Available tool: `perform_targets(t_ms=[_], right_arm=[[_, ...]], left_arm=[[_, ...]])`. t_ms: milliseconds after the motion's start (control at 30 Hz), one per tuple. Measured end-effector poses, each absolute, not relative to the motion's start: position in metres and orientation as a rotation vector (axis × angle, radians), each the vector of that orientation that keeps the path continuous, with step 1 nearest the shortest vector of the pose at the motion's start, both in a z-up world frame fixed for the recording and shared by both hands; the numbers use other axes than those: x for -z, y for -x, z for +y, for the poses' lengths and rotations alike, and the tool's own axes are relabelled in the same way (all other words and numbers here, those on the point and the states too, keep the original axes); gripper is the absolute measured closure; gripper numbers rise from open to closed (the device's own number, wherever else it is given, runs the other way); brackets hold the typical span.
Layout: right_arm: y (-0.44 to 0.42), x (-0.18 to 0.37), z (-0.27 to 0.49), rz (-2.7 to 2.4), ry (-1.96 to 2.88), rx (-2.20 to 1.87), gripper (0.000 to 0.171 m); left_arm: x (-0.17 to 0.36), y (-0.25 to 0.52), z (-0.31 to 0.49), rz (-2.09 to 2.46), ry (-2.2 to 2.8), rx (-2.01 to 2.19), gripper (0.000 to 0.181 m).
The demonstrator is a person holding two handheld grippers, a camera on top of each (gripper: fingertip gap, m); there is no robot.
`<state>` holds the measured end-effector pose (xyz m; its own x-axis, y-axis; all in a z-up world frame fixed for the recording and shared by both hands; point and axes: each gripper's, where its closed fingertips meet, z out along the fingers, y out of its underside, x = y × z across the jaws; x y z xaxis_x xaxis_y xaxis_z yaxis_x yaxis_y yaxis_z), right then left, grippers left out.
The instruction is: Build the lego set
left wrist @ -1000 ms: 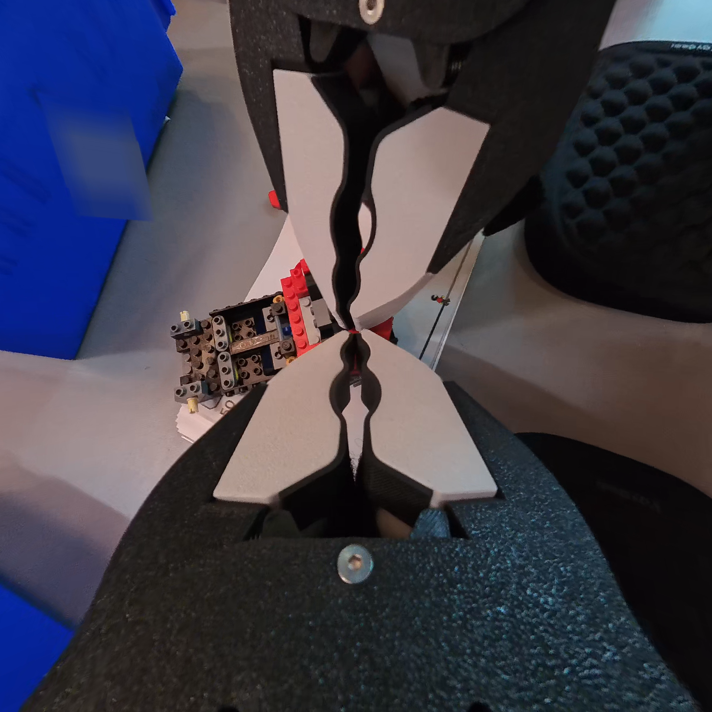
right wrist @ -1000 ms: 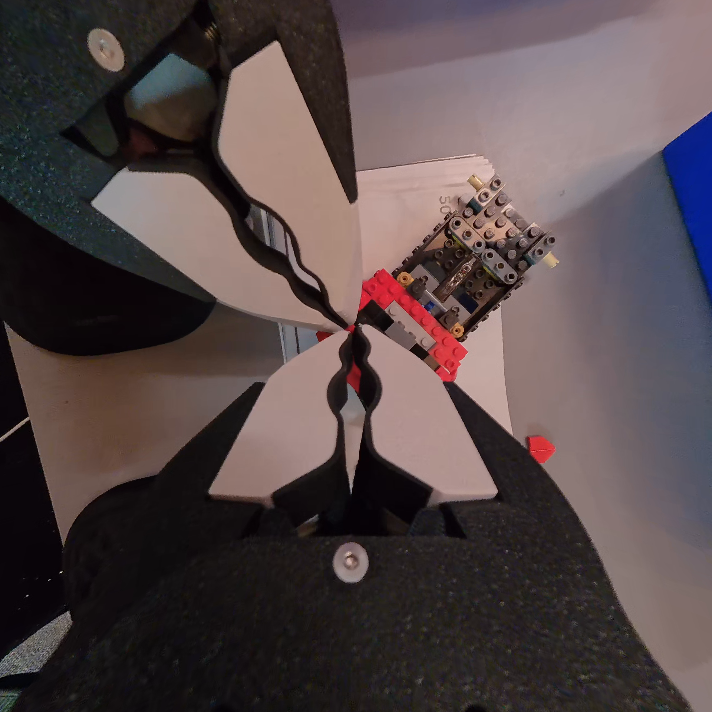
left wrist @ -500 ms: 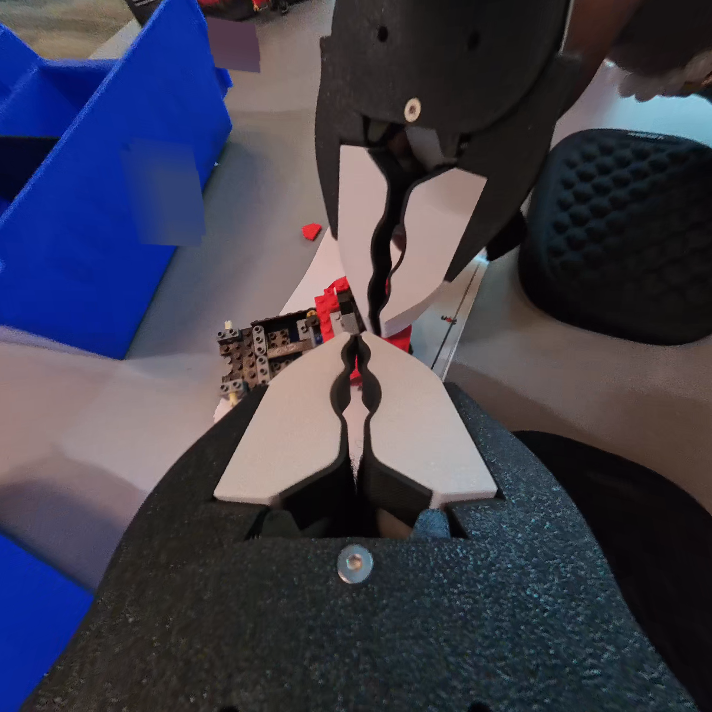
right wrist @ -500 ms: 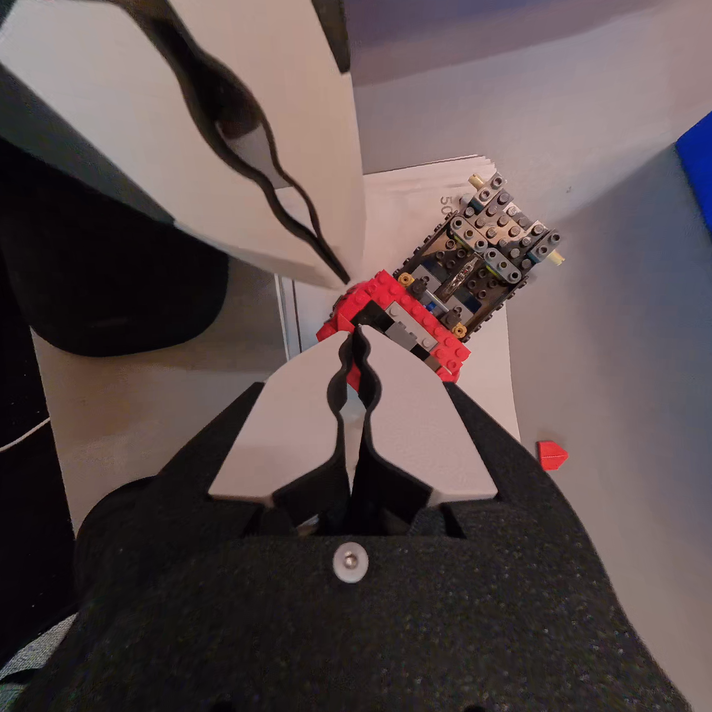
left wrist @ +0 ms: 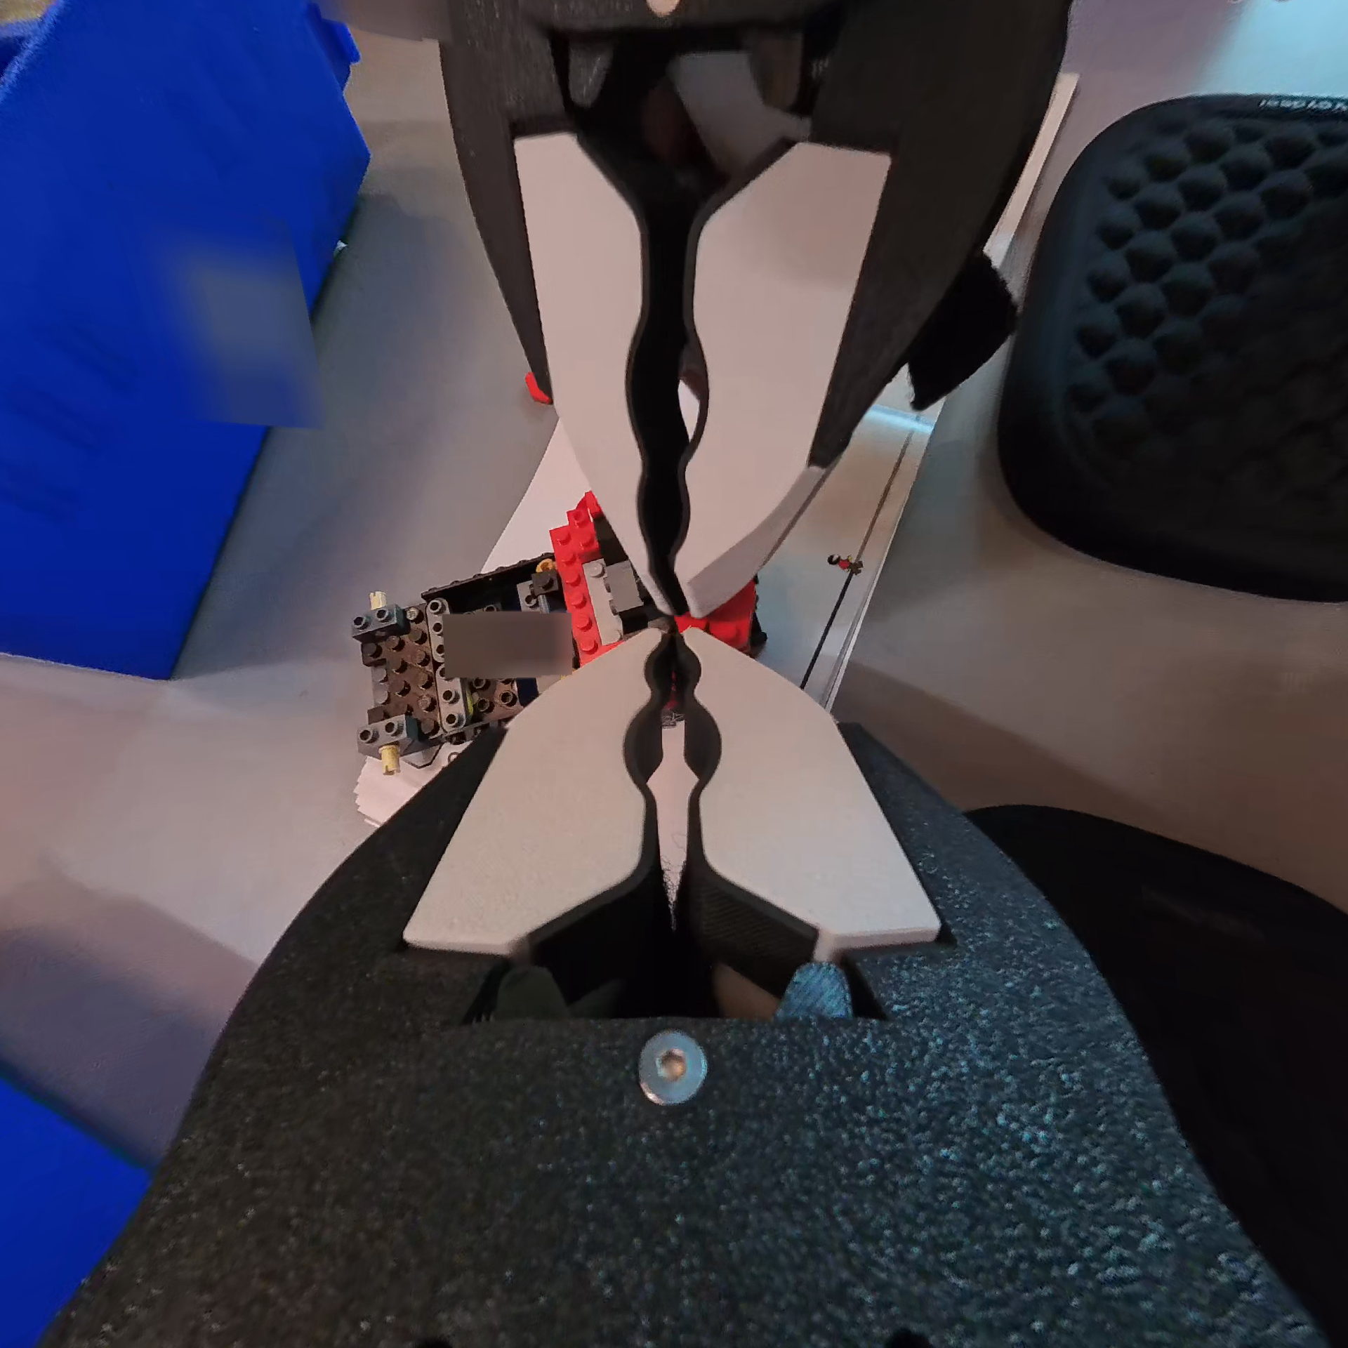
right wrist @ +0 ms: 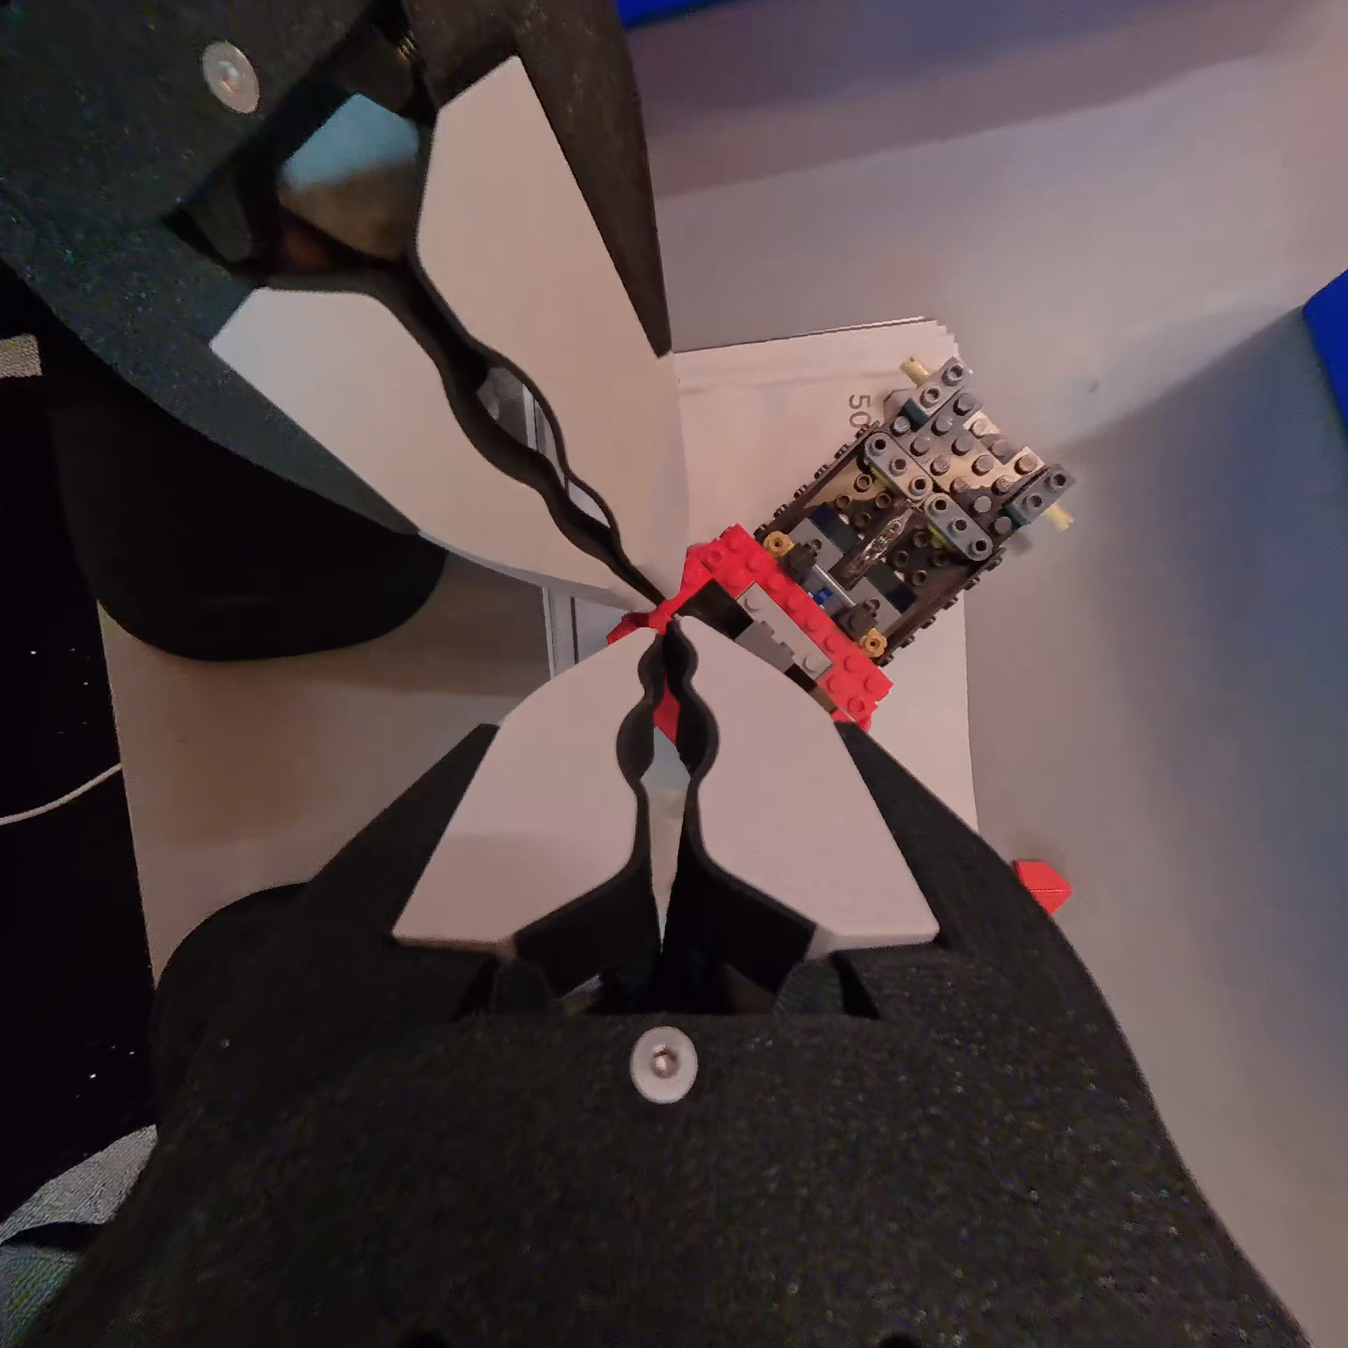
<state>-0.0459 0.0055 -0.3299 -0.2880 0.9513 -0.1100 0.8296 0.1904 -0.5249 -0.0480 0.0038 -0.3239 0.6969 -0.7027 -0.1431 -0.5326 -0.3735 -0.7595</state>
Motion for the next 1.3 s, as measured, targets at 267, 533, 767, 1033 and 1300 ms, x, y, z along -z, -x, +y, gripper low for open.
perform_targets(t_ms=[267,533,767,1033,1300], right_arm=[[0.045,0.334,0.004,-2.248,1.766,-0.701,0.171],[0.044,0.334,0.004,-2.264,1.773,-0.613,0.171],[0.043,0.334,0.004,-2.255,1.783,-0.636,0.171],[0.043,0.333,0.004,-2.229,1.798,-0.702,0.171],[0.043,0.333,0.003,-2.222,1.793,-0.704,0.171]], left_arm=[[0.327,0.046,0.004,0.97,2.068,0.271,0.181],[0.328,0.042,0.002,0.972,2.048,0.289,0.181],[0.328,0.042,0.002,0.819,2.101,0.493,0.181],[0.296,0.063,0.007,0.677,1.996,0.454,0.181],[0.326,0.045,0.004,0.813,2.089,0.443,0.181]])
